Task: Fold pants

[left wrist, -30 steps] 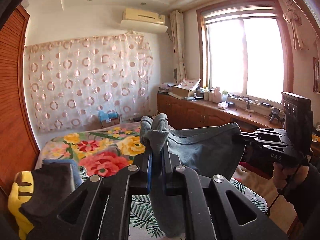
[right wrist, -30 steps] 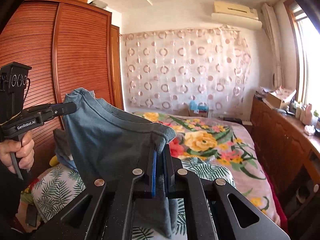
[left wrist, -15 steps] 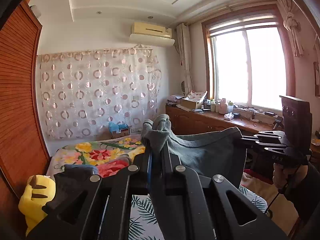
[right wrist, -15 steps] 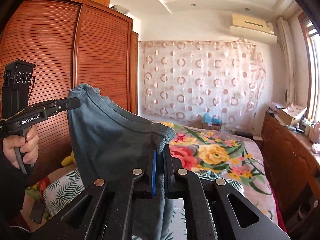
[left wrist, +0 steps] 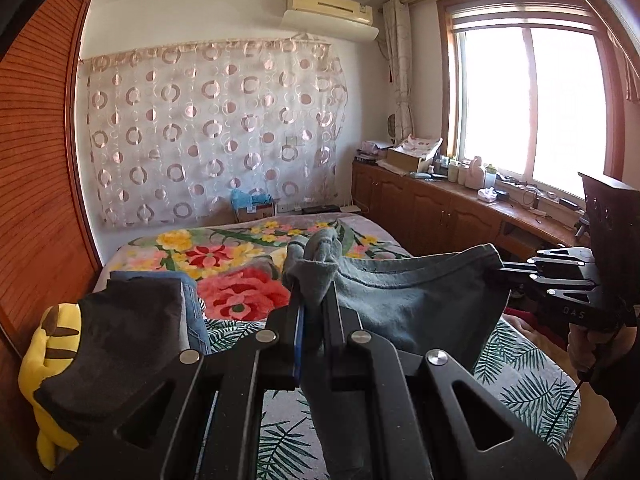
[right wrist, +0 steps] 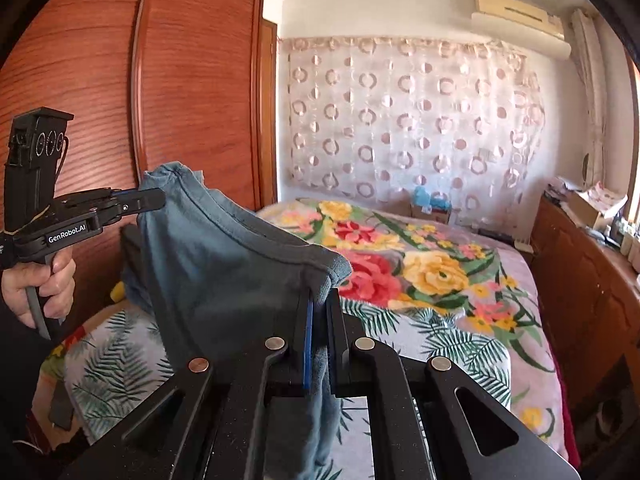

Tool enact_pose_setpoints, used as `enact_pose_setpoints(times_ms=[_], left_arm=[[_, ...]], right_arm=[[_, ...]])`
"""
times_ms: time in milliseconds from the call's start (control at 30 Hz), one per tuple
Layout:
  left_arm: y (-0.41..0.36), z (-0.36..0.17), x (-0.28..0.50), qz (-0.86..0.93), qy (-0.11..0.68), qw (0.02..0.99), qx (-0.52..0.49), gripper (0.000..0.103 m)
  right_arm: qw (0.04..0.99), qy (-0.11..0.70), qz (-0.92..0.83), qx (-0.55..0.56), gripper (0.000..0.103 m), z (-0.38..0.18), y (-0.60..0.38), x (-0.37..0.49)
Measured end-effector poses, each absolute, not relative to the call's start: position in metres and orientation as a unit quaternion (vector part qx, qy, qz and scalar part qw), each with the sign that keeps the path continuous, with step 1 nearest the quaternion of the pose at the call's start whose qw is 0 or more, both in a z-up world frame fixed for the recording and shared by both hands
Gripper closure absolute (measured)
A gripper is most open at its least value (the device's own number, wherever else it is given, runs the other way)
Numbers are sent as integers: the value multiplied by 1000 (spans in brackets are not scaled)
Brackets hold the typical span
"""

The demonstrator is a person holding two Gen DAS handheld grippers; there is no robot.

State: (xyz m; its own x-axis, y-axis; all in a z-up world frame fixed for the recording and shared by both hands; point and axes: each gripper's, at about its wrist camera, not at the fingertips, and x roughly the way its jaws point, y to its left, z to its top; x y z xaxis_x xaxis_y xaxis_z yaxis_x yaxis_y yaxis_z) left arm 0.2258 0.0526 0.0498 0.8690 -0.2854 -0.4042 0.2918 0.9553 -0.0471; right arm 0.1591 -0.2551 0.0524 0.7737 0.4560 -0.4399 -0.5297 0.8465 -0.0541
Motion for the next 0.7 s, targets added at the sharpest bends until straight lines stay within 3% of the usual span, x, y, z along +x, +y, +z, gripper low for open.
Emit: enact_pose_setpoints(times_ms=[333, 700], left_arm=[[37, 6, 292, -119, 246, 962, 10, 95], [30, -29, 329, -105, 290, 951, 11, 95]], right_arm=[[929, 258, 249, -94, 98, 27, -246, 266], [919, 294, 240, -105, 98, -2, -211, 327]])
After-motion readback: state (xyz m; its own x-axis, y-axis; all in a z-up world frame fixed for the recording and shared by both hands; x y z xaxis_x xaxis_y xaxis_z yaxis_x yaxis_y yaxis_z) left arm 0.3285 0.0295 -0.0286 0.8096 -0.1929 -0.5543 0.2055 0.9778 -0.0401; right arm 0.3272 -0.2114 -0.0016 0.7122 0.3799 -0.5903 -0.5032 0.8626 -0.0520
